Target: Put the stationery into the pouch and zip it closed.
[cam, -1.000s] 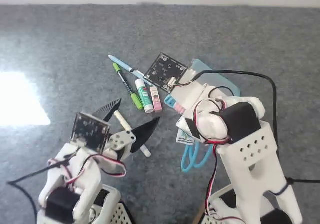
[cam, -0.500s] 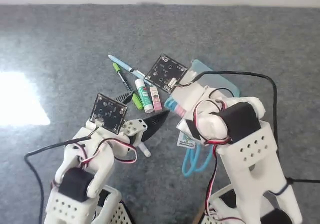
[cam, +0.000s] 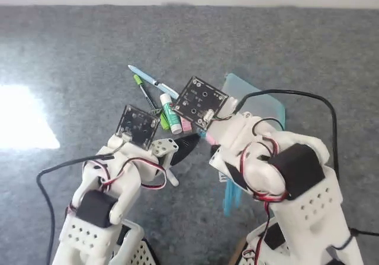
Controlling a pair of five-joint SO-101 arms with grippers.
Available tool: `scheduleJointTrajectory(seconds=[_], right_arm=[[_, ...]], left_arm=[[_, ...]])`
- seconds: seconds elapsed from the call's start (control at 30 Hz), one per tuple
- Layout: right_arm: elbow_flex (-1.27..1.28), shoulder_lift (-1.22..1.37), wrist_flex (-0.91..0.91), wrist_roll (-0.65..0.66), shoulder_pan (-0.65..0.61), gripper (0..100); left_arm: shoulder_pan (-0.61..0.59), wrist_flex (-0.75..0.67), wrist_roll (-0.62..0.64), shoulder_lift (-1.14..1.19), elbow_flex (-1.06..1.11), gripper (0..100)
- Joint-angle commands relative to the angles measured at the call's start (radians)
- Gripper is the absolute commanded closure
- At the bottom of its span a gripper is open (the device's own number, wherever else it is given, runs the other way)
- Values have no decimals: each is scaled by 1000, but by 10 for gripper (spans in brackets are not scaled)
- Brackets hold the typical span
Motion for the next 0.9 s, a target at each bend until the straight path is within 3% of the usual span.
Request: scheduleJointTrajectory(seconds=[0.0,0.2,0.43,0.67,0.87], right_arm=[[-12,-31,-1,-18,-7,991],[-12,-31,-13,-18,2,991],[-12,-31,-67,-54,113,991],[-9,-31,-62,-57,105,991],[-6,-33,-54,-58,15,991]], left_arm=[[5,-37,-12,14,-8,682],[12,-11,-9,14,-18,681],[18,112,-6,12,-108,680],[51,100,18,12,-116,671],[44,52,25,20,-105,662]])
